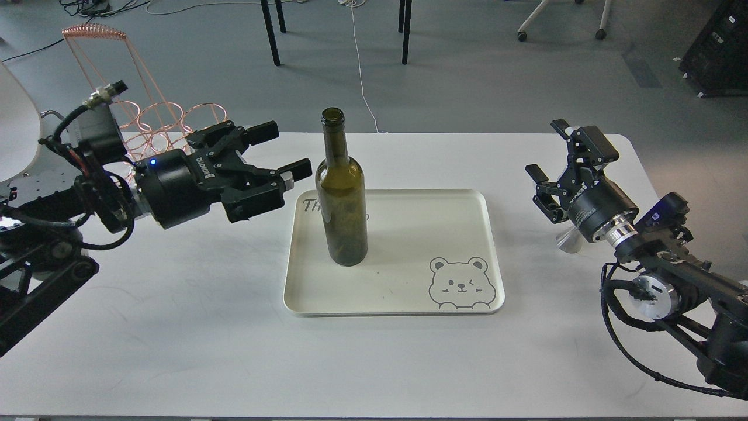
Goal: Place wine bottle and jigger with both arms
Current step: 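Reach the left gripper to the wine bottle neck and grasp it, then lift the wine bottle off the tray toward the copper rack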
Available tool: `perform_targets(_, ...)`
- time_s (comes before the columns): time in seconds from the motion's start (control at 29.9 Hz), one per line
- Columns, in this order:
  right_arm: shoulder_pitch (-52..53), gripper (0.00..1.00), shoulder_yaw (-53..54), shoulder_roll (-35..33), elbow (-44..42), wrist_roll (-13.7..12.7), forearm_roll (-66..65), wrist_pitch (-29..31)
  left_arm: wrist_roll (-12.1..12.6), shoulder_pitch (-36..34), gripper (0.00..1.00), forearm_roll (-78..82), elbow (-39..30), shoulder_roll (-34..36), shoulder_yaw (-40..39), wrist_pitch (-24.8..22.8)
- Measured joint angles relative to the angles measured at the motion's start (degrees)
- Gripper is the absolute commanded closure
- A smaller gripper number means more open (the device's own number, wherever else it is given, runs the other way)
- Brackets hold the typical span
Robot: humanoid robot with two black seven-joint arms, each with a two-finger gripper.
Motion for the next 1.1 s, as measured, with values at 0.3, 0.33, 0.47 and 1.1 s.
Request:
perform_targets(0.3, -0.1, 0.03, 0.0, -0.5, 0.2, 0.0, -1.8, 0.1, 0.0, -5.4, 0.02, 2.3, 8.3, -5.8, 3.8, 0.2)
perform_targets(0.33, -0.1, 0.03, 0.0, -0.5, 0.2, 0.0, -1.8, 0.1, 0.0, -5.6, 0.02, 2.3, 8.6, -6.3, 4.2, 0.2)
perform_targets(0.47, -0.1, 0.03, 0.0, -0.5, 0.1, 0.0, -1.8, 0.1, 0.0, -6.2, 0.02, 2.2, 9.2, -7.9, 5.1, 0.2)
perform_targets(1.1, -0.2, 0.03, 0.4, 0.0, 0.1, 0.0, -1.8, 0.0, 0.0, -11.9, 0.92, 3.6, 15.4, -13.2, 9.0, 0.7)
